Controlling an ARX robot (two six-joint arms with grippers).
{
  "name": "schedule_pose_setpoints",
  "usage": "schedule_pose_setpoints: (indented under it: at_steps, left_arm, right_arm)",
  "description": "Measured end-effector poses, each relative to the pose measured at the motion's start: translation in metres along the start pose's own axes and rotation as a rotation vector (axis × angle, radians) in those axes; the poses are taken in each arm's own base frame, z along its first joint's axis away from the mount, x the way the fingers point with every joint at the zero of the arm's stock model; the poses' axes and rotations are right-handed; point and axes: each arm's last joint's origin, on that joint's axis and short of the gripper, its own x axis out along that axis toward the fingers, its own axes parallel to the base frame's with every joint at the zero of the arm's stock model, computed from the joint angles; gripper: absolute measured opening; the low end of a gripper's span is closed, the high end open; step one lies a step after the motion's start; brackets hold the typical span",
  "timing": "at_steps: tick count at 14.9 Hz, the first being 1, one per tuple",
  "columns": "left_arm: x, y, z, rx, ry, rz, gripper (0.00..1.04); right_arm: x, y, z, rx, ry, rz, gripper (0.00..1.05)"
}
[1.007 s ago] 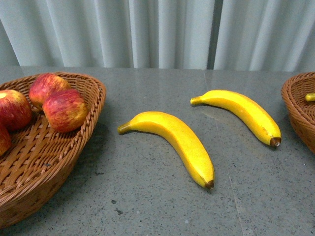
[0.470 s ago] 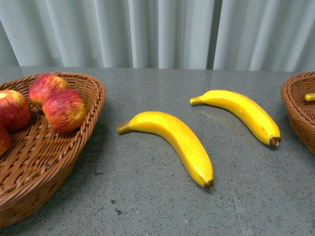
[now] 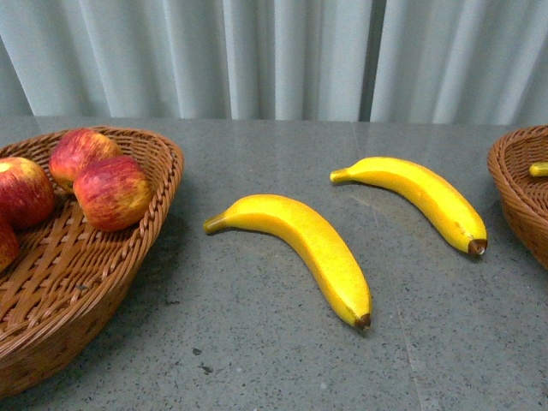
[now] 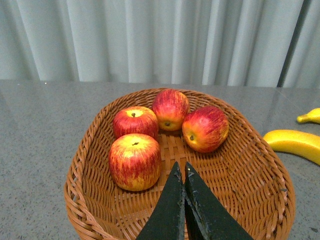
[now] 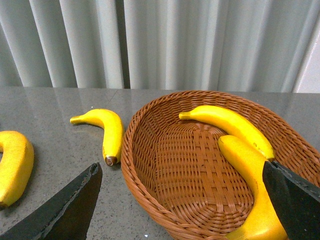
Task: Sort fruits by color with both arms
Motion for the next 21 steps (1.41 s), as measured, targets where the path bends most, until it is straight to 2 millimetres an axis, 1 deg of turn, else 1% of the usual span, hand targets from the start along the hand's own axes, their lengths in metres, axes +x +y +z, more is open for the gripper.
schedule_pose_setpoints:
  at_steps: [4,5,12,13,14,21]
  left_arm:
    - [0.0000,0.0000,0.0004,0.000,-0.005,-0.001,0.01]
    - [0.0000,0.0000,0.0005,-0.002,-0.005,0.000,0.10]
    - [0.0000,0.0000,0.0005,-0.002,-0.005,-0.001,0.95]
    - [0.0000,0.0000,0.0005,-0.001,-0.005,-0.001,0.99]
    - [0.0000,0.0000,0.0005,-0.002,-0.005,0.000,0.98]
    - [0.0000,0.0000,0.0005,-0.002,-0.005,-0.001,0.98]
  right_arm:
    - [0.0000,0.0000,0.0000,0.000,0.000,0.000,0.98]
    - [0.0000,0.0000,0.0000,0.000,0.000,0.000,0.98]
    - [0.0000,0.0000,0.0000,0.000,0.000,0.000,0.98]
    - [0.0000,0.0000,0.0000,0.000,0.000,0.000,0.98]
    - [0.0000,0.0000,0.0000,0.000,0.000,0.000,0.98]
    - [0.0001,-0.0002,-0.0002,0.009,0.002,0.006,0.98]
